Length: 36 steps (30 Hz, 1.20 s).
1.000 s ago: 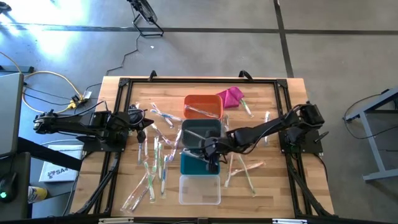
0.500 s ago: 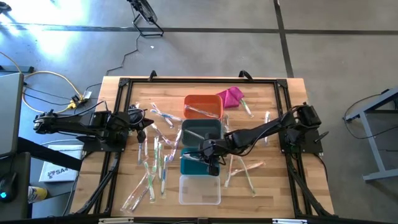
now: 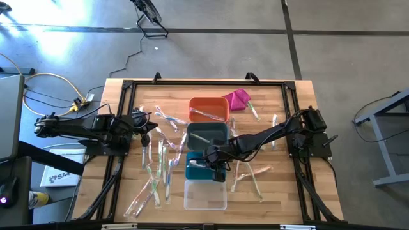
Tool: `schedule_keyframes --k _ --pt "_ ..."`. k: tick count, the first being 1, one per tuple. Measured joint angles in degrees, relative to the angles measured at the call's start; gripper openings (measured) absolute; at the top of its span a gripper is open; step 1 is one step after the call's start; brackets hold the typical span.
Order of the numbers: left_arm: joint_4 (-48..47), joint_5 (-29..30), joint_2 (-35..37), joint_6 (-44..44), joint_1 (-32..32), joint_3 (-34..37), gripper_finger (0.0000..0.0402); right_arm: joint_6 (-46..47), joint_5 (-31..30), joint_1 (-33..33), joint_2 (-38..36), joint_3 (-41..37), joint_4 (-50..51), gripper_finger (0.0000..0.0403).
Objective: Pick & Place Toothbrushes
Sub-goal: Put the purple toothbrush into the blue bin, then put the orange toothbrush into the transparent bin
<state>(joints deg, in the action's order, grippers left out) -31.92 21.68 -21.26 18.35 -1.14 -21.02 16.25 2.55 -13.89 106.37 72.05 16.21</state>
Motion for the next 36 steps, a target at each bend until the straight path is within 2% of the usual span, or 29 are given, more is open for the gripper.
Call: schedule_keyframes --k 5,19,22,30,36 --pt "0.0 0.0 0.0 0.0 0.0 0.0 0.0006 0.0 -2.3 0.0 0.0 0.0 0.1 0.0003" --pt "0.0 0.0 0.0 0.2 0.0 0.0 0.0006 0.0 -2.4 0.0 0.0 0.0 0.3 0.0004" --pt "0.0 0.0 0.0 0.2 0.0 0.0 0.0006 0.0 -2.6 0.0 0.0 0.0 0.3 0.0018" --pt "0.0 0.0 0.0 0.2 0.0 0.0 0.0006 -1.5 -2.4 0.0 0.0 0.0 0.3 0.0089" --pt "0.0 0.0 0.0 0.2 0.0 0.0 0.0006 -1.6 -2.2 0.8 -1.7 0.0 3.0 0.0090"
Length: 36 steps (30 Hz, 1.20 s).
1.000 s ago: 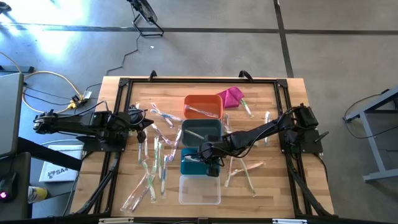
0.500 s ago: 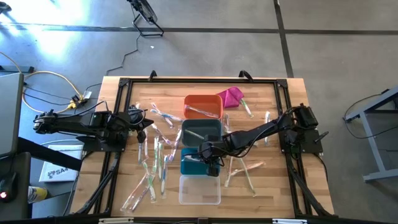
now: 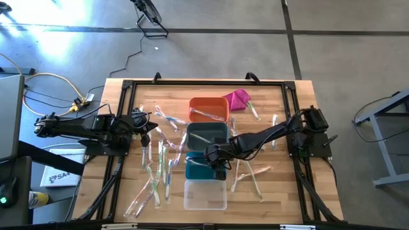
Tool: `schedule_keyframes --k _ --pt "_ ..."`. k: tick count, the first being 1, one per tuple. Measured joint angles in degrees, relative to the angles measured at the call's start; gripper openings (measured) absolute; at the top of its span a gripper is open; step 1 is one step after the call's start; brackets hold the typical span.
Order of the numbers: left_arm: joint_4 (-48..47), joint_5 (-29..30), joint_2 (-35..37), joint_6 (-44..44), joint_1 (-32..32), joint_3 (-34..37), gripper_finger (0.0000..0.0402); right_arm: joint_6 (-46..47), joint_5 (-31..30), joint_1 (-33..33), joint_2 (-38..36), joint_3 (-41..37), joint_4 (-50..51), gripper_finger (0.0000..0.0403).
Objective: Pick & Place Toothbrushes
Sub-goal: Put the orange toothbrush into the transparent bin
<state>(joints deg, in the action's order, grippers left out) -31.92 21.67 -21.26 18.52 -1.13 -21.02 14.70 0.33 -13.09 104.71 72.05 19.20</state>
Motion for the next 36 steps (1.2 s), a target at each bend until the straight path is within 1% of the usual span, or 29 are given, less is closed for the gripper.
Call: schedule_keyframes --k 5,9,16,29,36 --pt "0.0 0.0 0.0 0.0 0.0 0.0 0.0006 0.0 -0.2 1.5 -3.4 0.0 5.6 0.0075" --pt "0.0 0.0 0.0 0.0 0.0 0.0 0.0006 0.0 -0.2 2.7 -6.1 0.0 8.1 0.0066" --pt "-0.1 0.0 0.0 0.0 0.0 0.0 0.0006 0.0 -0.2 4.9 -9.6 0.0 11.3 0.0062" --pt "-0.1 0.0 0.0 0.0 0.0 0.0 0.0006 0.0 -0.2 9.0 -9.7 0.0 10.9 0.0061" --pt "-0.1 0.0 0.0 0.0 0.0 0.0 0.0006 0.5 -0.2 9.7 -9.7 0.0 10.3 0.0061"
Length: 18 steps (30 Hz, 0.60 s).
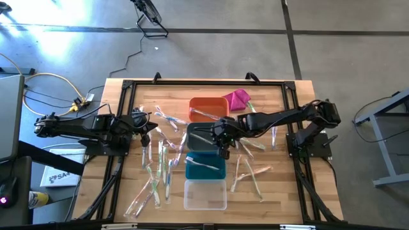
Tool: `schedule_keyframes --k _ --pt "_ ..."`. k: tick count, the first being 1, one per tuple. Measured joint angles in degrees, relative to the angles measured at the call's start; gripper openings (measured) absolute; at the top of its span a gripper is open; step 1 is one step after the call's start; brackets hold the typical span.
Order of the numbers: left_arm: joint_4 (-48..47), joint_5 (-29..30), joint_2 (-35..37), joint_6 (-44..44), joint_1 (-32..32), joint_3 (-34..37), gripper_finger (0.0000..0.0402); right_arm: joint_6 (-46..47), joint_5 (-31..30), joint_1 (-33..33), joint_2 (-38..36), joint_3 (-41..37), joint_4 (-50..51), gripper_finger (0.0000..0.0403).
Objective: Pick & Place Toothbrushes
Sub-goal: Put the orange toothbrush into the transparent bin
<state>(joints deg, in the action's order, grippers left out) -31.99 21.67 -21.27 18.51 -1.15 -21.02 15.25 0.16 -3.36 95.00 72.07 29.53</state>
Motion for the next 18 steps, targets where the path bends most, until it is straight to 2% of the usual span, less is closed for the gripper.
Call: schedule_keyframes --k 4,12,18 --pt "0.0 0.0 0.0 0.0 0.0 0.0 0.0006 1.0 0.0 0.0 0.0 0.0 -0.2 0.0061" --pt "0.0 0.0 0.0 0.0 0.0 0.0 0.0006 11.4 -1.5 -1.0 0.0 0.0 0.7 0.0061" --pt "0.0 0.0 0.0 -0.1 0.0 0.0 0.0006 12.0 -3.0 -2.9 0.0 0.0 2.3 0.0061"
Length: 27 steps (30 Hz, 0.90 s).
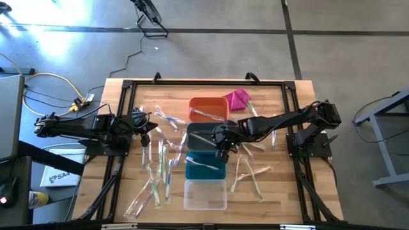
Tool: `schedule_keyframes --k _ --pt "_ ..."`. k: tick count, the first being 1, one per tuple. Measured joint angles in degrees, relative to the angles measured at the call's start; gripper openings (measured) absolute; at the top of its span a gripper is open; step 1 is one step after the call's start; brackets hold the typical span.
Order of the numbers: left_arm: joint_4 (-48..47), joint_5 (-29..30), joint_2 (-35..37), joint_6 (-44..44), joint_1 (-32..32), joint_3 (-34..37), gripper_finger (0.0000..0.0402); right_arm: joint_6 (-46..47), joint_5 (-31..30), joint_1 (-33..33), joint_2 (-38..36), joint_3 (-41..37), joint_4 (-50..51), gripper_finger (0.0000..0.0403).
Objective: Pick & Place Toothbrushes
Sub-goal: Put the orange toothbrush into the transparent bin
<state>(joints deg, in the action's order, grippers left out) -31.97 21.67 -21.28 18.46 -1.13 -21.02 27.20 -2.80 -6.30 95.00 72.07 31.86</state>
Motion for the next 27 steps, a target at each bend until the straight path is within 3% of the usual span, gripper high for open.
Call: schedule_keyframes --k 16,27 --pt "2.4 0.0 0.0 -0.6 0.0 0.0 0.0006 14.0 0.0 -1.9 0.0 0.0 5.7 0.0061" --pt "9.6 0.1 0.0 -9.8 0.0 0.0 0.0006 29.6 0.0 -5.4 0.0 0.0 10.3 0.0061"
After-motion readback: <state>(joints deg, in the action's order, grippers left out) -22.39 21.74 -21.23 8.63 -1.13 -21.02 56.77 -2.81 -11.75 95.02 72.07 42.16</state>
